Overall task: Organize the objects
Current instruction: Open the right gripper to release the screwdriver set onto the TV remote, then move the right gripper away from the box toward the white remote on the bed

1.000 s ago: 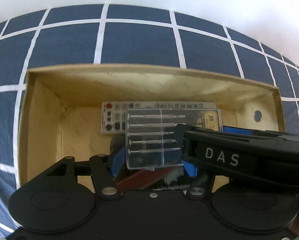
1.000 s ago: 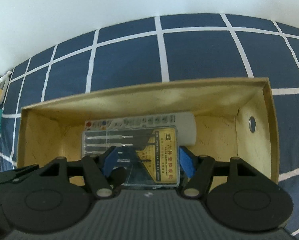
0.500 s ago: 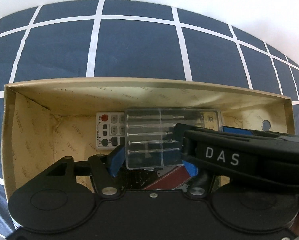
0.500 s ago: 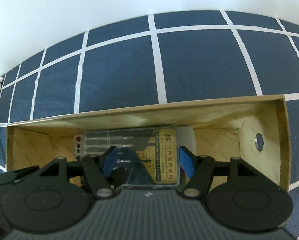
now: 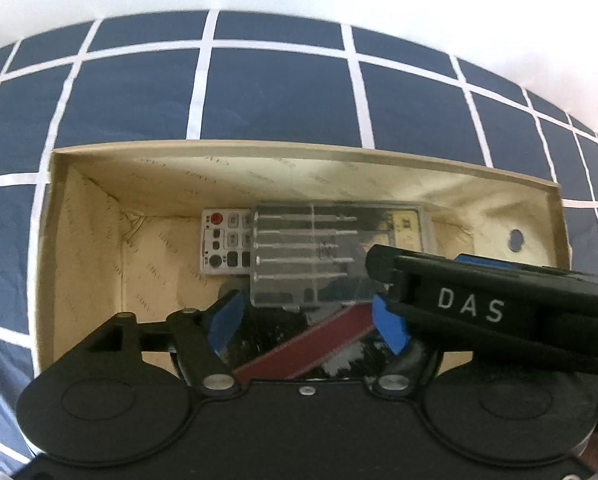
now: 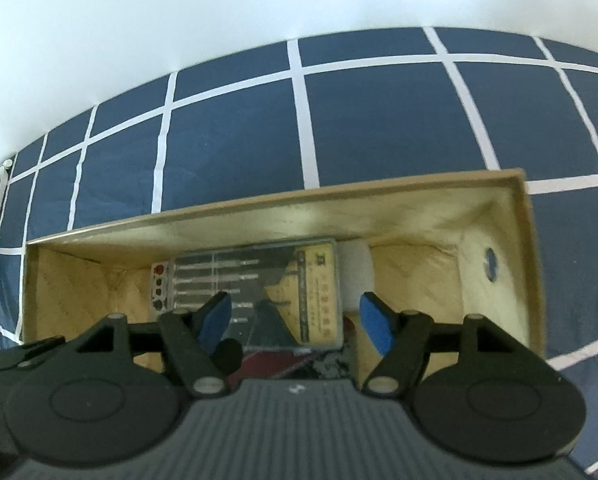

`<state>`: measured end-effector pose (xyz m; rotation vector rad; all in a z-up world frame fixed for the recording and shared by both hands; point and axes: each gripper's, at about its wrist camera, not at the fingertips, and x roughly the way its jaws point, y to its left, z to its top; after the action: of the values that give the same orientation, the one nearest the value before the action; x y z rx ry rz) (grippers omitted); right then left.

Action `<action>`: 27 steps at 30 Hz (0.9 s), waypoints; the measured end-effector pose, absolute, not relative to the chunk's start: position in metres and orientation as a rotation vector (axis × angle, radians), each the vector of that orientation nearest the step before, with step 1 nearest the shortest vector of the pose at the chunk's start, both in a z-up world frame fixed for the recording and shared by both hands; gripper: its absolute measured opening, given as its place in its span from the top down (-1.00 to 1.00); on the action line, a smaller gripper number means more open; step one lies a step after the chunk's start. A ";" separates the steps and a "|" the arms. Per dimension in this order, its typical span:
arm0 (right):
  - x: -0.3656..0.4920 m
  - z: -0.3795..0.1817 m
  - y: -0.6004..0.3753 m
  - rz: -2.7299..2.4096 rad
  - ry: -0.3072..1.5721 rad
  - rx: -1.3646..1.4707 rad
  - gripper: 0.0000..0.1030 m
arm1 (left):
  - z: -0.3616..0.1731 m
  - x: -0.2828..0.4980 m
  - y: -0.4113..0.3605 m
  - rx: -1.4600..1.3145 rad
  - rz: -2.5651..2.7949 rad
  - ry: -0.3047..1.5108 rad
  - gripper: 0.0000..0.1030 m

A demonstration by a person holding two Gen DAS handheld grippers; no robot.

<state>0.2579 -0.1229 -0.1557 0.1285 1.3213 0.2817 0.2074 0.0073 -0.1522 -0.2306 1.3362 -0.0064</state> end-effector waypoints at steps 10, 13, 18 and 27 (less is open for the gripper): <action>0.216 -0.110 -0.162 0.269 1.247 0.144 -0.76 | -0.106 0.165 -0.018 -0.195 -0.013 1.273 -0.56; 0.201 -0.095 -0.176 0.257 1.222 0.144 -0.85 | -0.092 0.148 -0.028 -0.176 -0.012 1.247 -0.62; 0.170 -0.074 -0.206 0.193 1.170 0.168 -1.00 | -0.072 0.122 -0.048 -0.139 -0.035 1.219 -0.80; 0.122 -0.055 -0.288 0.060 1.129 0.233 -1.00 | -0.050 0.087 -0.102 -0.038 -0.082 1.188 -0.98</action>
<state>0.1217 -0.2878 -0.0553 0.2333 1.1288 0.0604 0.0868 -0.1023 -0.0497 -0.0384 1.1881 -0.0819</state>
